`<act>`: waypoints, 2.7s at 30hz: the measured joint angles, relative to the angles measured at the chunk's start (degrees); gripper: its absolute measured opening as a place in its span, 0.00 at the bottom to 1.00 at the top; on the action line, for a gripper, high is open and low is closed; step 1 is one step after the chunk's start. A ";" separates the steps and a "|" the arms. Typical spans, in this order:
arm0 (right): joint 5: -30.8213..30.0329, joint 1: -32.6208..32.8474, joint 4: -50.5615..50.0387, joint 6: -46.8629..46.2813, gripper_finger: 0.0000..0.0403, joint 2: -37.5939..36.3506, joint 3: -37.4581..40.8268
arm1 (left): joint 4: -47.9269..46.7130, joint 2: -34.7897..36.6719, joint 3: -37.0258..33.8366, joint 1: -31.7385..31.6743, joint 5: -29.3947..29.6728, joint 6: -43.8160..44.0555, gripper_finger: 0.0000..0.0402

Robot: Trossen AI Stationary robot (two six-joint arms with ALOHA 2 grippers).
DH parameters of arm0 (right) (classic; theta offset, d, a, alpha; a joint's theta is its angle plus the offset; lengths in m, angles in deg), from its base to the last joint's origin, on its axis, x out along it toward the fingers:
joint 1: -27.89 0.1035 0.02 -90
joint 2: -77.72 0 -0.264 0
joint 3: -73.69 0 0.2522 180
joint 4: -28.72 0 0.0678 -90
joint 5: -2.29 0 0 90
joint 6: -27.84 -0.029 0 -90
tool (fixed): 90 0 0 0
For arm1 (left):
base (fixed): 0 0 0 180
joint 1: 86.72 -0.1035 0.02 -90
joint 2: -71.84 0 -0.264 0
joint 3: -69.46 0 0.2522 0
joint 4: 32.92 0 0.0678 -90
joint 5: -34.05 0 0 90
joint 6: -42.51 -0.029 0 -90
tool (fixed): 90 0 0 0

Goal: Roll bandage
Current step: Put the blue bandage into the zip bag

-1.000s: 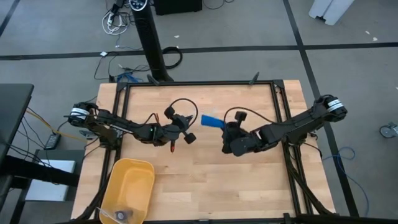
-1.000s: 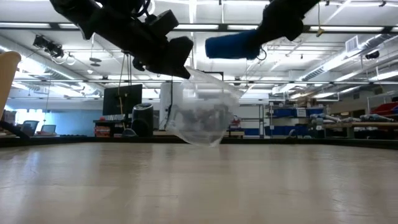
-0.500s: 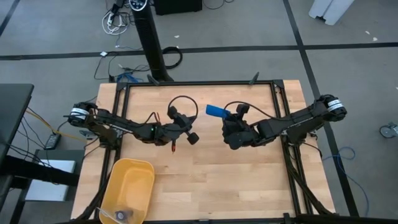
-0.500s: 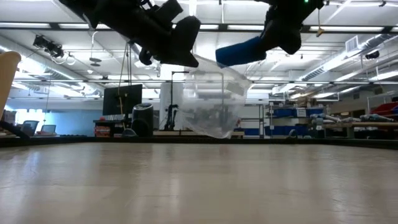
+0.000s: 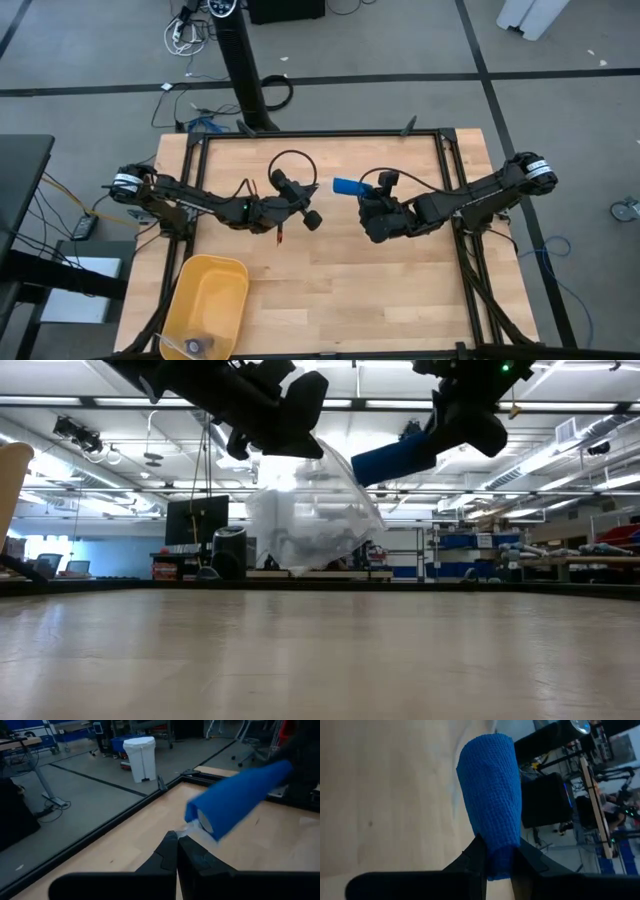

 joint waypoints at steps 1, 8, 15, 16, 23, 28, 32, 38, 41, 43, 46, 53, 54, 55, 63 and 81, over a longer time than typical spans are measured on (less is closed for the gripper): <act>0.36 0.16 0.04 0.18 0.13 0.00 0.21 | 0.24 0.01 0.00 -0.01 0.03 0.07 0.01; 1.56 0.36 0.47 2.34 0.13 0.00 0.54 | 2.53 0.01 0.00 0.00 -1.52 0.32 0.01; -6.24 1.36 0.03 -2.92 0.13 -0.58 0.54 | 0.68 0.01 0.00 -0.02 -1.17 1.62 0.01; -6.94 1.75 0.13 -3.99 0.13 -0.84 0.52 | 0.41 0.01 0.00 -0.02 -0.52 2.67 0.01; -7.64 2.67 -0.05 -5.53 0.13 -0.94 0.52 | 0.35 0.01 -0.86 -0.83 -0.49 13.56 0.01; -8.21 2.23 -0.02 -4.27 0.13 -0.94 0.52 | 4.68 -0.01 -2.32 -0.79 -2.61 17.32 0.01; -8.37 1.24 0.07 -3.24 0.13 -0.94 0.52 | 7.33 -0.01 -2.34 -0.79 -3.66 17.59 0.01; -8.26 0.93 2.75 2.82 0.13 -0.94 0.52 | 11.78 -0.01 -2.34 -1.81 -5.76 16.30 0.01; -8.17 0.94 4.58 6.94 0.13 -0.94 0.52 | 12.32 -0.01 -2.34 -2.69 -5.98 16.35 0.01; -7.93 0.97 4.94 8.93 0.13 -0.94 0.52 | 12.93 -0.01 -2.34 -3.06 -6.32 16.36 0.01; -7.12 0.97 5.53 12.02 0.13 -0.96 0.80 | 14.37 -0.01 -2.35 -3.37 -7.37 15.96 0.01; -4.64 0.93 7.07 17.95 0.13 -0.98 1.24 | 16.26 -0.01 -2.38 -3.80 -10.21 14.77 0.01; -4.65 0.78 8.01 19.24 0.13 -0.98 1.24 | 16.26 -0.01 -2.38 -4.00 -11.10 14.77 0.01; -4.62 0.68 9.41 20.42 0.13 -0.98 1.24 | 16.24 -0.01 -2.38 -4.10 -11.85 14.77 0.01; -1.17 0.36 11.64 23.46 0.13 -0.98 1.26 | 10.97 -0.01 -2.38 -4.19 -12.77 13.61 0.01; 3.71 -7.49 11.39 18.09 0.13 -0.96 1.28 | 11.82 -0.01 -2.38 -4.24 -18.49 13.15 0.01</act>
